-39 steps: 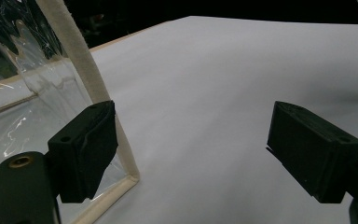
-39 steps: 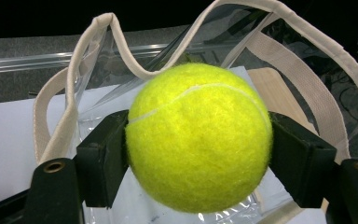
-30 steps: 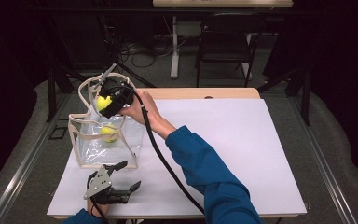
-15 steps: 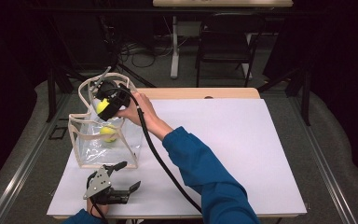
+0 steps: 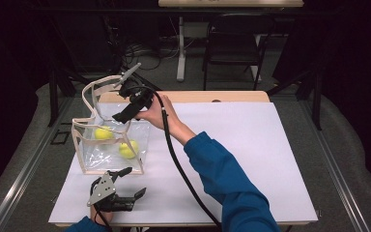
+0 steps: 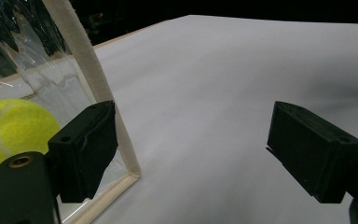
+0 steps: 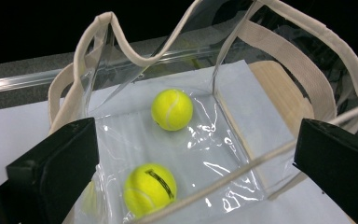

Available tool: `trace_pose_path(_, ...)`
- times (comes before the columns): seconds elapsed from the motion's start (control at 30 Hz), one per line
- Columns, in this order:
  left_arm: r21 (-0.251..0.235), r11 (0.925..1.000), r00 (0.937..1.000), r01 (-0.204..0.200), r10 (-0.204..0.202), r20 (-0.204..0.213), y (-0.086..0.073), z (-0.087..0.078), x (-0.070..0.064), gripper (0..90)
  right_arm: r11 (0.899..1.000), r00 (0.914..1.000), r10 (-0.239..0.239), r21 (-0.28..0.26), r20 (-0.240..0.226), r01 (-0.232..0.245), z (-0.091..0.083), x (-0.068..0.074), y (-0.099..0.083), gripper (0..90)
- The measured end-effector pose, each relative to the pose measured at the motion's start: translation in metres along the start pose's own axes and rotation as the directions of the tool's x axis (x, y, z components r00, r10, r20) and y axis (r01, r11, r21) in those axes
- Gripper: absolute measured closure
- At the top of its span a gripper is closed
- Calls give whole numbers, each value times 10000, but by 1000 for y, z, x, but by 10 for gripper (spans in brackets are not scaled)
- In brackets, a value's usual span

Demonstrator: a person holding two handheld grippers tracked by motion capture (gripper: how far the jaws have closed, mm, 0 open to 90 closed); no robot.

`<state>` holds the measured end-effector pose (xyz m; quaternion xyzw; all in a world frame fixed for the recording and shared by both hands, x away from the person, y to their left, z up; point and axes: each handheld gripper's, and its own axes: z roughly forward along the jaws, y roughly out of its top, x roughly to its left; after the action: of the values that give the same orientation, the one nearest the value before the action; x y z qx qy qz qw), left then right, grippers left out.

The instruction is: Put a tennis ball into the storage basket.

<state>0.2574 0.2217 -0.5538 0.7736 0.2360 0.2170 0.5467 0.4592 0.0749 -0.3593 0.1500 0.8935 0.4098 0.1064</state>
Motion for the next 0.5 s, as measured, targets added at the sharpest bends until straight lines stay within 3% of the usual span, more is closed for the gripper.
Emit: trace_pose_path(0.5, 53, 10000, 10000, -19, 19, -46, 0, 2, -3, 158, 9990, 9999, 148, -416, 50, -145, -35, -5, -26, 0)
